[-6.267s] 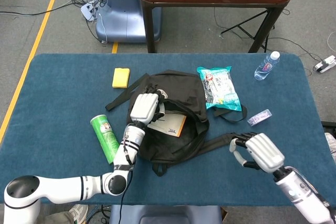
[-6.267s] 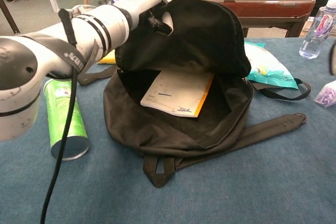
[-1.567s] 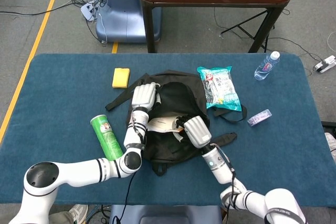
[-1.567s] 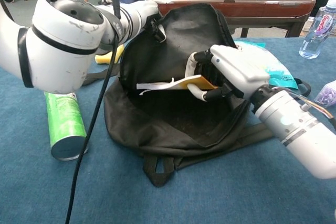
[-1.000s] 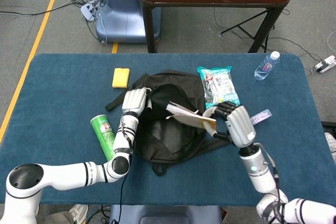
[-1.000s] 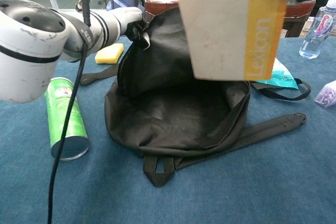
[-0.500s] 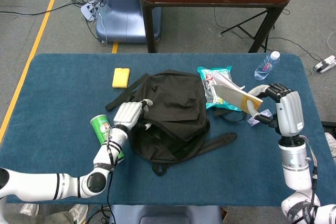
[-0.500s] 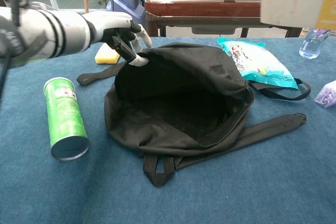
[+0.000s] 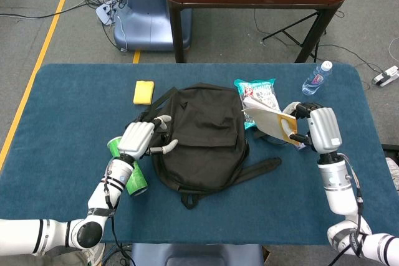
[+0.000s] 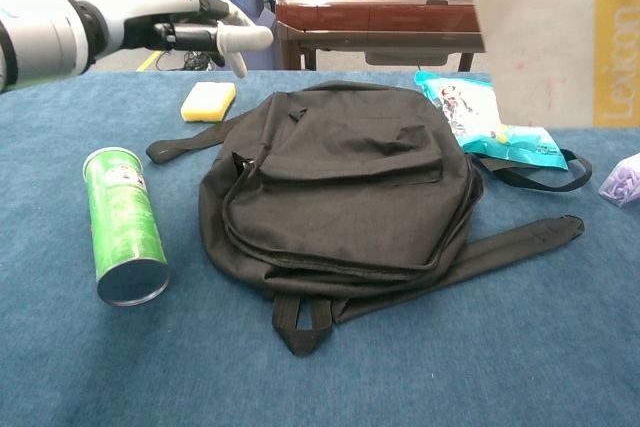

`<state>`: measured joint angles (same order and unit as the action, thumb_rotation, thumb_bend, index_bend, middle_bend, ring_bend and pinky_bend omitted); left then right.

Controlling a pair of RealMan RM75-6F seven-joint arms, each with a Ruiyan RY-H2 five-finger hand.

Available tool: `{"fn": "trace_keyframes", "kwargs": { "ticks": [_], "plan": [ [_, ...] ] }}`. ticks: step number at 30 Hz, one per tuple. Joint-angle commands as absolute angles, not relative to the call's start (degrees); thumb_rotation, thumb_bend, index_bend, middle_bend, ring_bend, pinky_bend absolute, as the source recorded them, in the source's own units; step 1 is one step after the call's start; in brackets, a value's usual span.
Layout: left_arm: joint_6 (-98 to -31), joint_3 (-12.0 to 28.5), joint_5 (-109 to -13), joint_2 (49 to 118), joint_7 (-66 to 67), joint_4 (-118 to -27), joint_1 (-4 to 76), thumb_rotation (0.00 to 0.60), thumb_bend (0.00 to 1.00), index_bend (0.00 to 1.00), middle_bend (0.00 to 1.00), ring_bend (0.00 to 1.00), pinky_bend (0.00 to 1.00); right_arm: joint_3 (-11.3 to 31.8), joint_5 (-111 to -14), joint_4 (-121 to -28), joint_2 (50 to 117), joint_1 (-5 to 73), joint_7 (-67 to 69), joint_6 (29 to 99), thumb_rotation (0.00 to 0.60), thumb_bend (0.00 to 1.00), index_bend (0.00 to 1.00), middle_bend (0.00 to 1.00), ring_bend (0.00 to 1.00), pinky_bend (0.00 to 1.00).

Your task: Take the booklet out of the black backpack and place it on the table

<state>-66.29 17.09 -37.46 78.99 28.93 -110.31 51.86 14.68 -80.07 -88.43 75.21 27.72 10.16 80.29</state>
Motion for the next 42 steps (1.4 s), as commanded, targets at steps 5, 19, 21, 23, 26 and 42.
{"fn": "trace_keyframes", "kwargs": {
  "ticks": [5,19,21,23,26,42],
  "plan": [
    [-65.8,16.6,-36.3,78.1,27.9,-109.1,51.1,0.16,0.25,0.19,0.3,0.21,0.04,11.3,-80.0,-81.7,83.8,32.2,10.0,71.0,0.6,0.55,0.77,0.52,0.47,0.51],
    [-64.8,15.7,-35.2,74.8,25.1,-108.5,48.9,0.162,0.25,0.16,0.27,0.19,0.04,8.1,-84.6,-92.9,75.2,32.2,18.6,65.8,0.6,0.51,0.0,0.0,0.0,0.04],
    [-64.5,15.5,-35.5,74.1,24.1,-108.4,48.2,0.165,0.25,0.16,0.27,0.19,0.04,7.8,-85.0,-93.9,73.3,31.4,18.7,66.6,0.6,0.51,0.0,0.0,0.0,0.04],
    [-64.6,15.2,-36.5,73.4,22.8,-108.4,47.3,0.187,0.25,0.16,0.26,0.19,0.04,7.6,-85.2,-94.5,71.6,30.3,18.7,68.0,0.6,0.51,0.0,0.0,0.0,0.04],
    [-64.9,14.7,-37.9,72.6,21.0,-108.2,45.8,0.312,0.25,0.17,0.26,0.19,0.04,7.7,-84.8,-94.6,69.4,28.9,18.9,69.5,0.6,0.51,0.0,0.01,0.0,0.04],
    [-75.5,7.3,-53.8,70.3,15.0,-104.9,33.6,0.6,0.25,0.23,0.26,0.19,0.04,2.8,-85.4,-91.1,62.8,19.2,14.5,76.8,0.6,0.51,0.52,0.43,0.35,0.42]
  ]
}}
